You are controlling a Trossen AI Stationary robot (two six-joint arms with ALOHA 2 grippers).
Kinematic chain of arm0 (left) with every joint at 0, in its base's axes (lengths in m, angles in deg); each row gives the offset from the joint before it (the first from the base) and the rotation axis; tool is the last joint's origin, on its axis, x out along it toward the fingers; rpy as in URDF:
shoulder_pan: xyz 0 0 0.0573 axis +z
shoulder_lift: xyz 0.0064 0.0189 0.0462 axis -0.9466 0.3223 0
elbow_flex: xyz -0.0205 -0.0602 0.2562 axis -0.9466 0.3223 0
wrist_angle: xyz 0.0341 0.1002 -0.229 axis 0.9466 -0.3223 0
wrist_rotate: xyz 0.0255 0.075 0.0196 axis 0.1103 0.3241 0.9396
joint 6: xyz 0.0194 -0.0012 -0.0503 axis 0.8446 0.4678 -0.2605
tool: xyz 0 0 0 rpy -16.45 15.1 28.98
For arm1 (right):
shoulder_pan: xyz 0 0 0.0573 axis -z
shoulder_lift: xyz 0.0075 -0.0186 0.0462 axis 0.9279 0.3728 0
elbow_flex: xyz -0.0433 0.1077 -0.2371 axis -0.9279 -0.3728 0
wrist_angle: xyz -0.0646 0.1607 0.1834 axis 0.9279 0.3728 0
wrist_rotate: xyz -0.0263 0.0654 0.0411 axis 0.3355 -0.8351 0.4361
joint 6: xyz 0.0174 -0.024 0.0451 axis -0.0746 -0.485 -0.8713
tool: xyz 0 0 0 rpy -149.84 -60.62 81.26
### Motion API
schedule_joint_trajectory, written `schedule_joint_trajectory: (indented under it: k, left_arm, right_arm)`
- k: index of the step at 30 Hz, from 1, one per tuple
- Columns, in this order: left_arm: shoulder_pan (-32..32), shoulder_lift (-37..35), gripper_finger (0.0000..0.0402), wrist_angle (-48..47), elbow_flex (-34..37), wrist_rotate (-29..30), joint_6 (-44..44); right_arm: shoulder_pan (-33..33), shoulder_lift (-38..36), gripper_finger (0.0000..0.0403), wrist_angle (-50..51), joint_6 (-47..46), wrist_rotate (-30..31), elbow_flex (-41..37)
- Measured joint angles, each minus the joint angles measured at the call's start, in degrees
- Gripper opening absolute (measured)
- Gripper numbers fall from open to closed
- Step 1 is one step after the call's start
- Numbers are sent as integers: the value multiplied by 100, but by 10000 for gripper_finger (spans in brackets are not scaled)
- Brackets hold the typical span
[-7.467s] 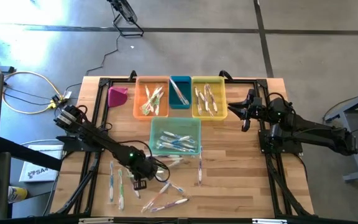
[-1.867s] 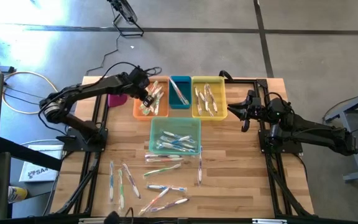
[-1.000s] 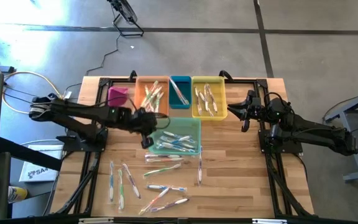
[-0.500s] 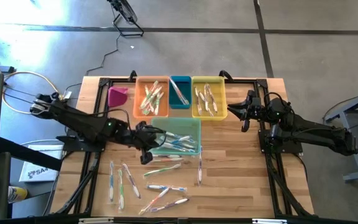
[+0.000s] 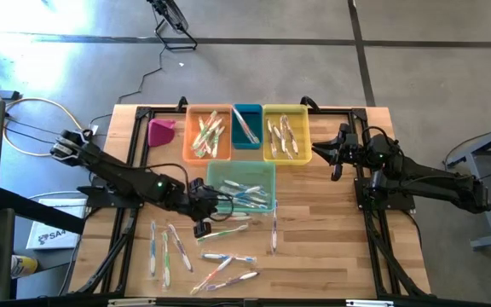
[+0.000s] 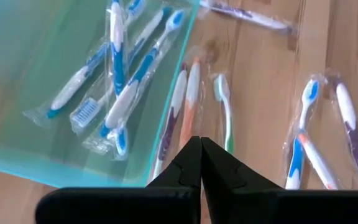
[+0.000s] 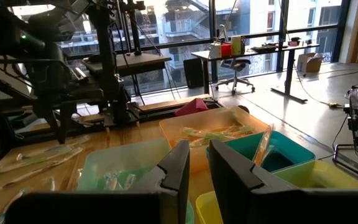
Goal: Pick & Place Toothbrushes
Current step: Put the green toothbrush into the orange bin
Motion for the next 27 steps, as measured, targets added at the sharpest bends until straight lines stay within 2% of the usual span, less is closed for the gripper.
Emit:
schedule_joint_trajectory:
  k: [6, 11, 15, 23, 27]
  left_arm:
    - [-123, 806, 0, -1131, -1071, -23, -7]
    - [-99, 1382, 0, -1863, -1738, -604, -7]
    - [-105, 1575, 0, -1771, -1764, -1105, -17]
    - [-101, 1795, 2, -1597, -1770, -1118, -418]
    - [-101, 1853, 27, -1647, -1777, -1124, -904]
  right_arm:
    - [0, 2, 55, -1, 0, 23, -1]
    - [-1, 49, 55, -3, 0, 21, 0]
    - [-1, 137, 55, -1, -1, 19, 0]
    - [-1, 282, 55, -95, 7, 21, 0]
    - [-1, 333, 55, -137, 5, 18, 0]
